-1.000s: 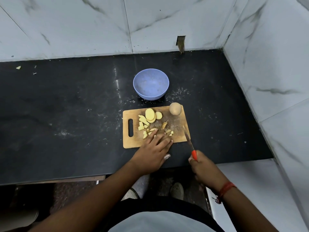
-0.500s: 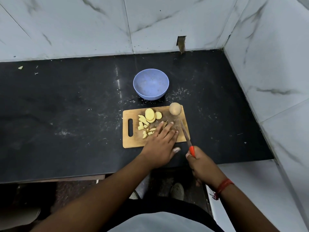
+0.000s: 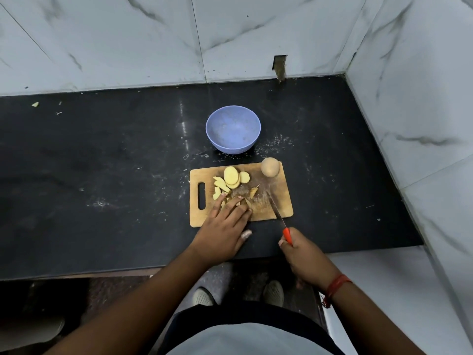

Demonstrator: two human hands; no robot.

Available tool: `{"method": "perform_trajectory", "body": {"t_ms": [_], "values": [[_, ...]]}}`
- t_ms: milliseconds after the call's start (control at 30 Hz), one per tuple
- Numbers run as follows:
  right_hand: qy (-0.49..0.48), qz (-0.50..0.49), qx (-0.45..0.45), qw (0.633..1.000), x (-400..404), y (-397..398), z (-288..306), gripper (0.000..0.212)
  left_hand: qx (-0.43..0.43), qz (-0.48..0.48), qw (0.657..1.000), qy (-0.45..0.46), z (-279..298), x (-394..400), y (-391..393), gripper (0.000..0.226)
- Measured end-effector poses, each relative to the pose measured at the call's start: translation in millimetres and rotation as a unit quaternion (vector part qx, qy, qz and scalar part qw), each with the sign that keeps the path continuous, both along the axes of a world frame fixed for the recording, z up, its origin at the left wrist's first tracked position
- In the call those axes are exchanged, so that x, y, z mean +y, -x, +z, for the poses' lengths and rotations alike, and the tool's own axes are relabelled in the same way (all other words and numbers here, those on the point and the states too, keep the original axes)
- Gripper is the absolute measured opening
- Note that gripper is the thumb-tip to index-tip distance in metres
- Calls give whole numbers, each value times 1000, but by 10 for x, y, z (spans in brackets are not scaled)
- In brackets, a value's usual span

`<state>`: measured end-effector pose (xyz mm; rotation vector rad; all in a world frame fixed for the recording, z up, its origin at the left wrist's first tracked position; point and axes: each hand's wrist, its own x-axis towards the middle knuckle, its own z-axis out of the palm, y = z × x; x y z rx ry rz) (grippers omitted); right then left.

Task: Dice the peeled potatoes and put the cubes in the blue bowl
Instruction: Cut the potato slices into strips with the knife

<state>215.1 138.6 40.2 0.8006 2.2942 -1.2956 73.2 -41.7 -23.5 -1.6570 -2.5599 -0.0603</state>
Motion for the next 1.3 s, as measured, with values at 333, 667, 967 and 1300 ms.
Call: {"method": "perform_trajectory", "body": {"t_ms": [333, 667, 967, 1300], "values": [[-10, 10, -6, 1000, -45, 44, 17, 19, -16, 3, 1000, -8, 109, 274, -36, 58], [4, -9, -6, 1000, -47, 30, 8, 17, -35, 32, 999, 21, 35, 111, 19, 59], [-14, -11, 8, 1000, -49, 60, 47, 15, -31, 10, 999, 21, 58, 315, -40, 64], [-133, 57, -32, 989, -162, 104, -25, 15, -41, 16, 999, 16, -14, 258, -38, 63]]}}
